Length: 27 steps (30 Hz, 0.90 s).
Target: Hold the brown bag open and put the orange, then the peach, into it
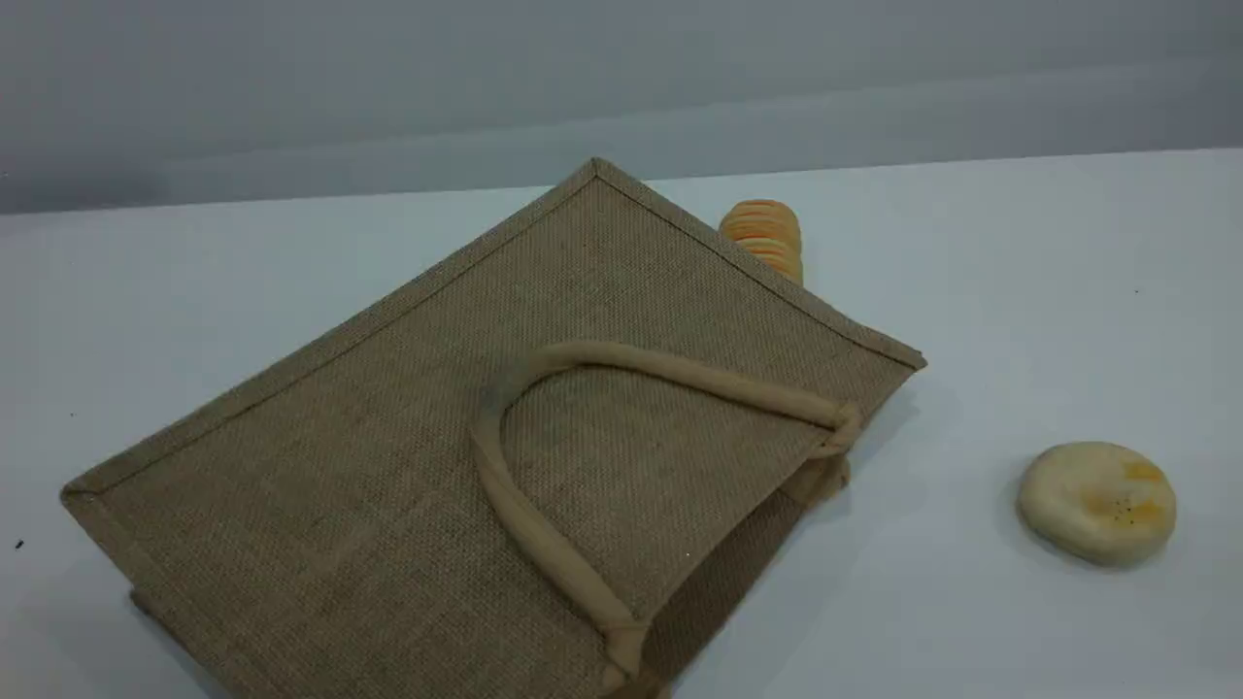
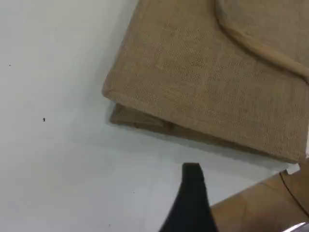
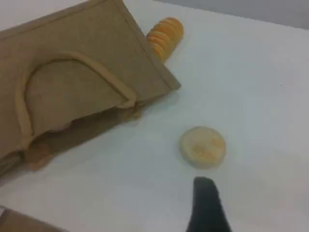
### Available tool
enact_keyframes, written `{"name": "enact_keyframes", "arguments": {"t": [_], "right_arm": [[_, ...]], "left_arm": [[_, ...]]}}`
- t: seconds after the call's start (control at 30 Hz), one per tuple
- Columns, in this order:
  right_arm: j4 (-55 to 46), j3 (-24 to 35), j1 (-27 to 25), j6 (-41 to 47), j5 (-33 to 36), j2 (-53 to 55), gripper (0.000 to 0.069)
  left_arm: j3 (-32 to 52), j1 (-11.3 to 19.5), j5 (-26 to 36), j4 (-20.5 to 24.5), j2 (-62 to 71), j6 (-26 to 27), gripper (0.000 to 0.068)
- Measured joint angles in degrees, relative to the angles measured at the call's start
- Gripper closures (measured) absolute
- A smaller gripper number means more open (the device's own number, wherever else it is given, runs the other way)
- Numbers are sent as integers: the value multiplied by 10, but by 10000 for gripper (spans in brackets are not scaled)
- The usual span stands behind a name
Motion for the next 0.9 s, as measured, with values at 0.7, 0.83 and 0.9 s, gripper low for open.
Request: {"name": "enact_keyframes", "arguments": {"t": [0.7,0.83,0.9], "right_arm": [[3,-1,-132,0,1,-40,292],[3,-1,-132,0,1,-40,292],[3,-1,-132,0,1,-40,292]], "left_arm": [[0,157,0,0,-18,0,157],[0,166,0,0,-47,0,157],[0,174,0,0,-65,0,157]]}}
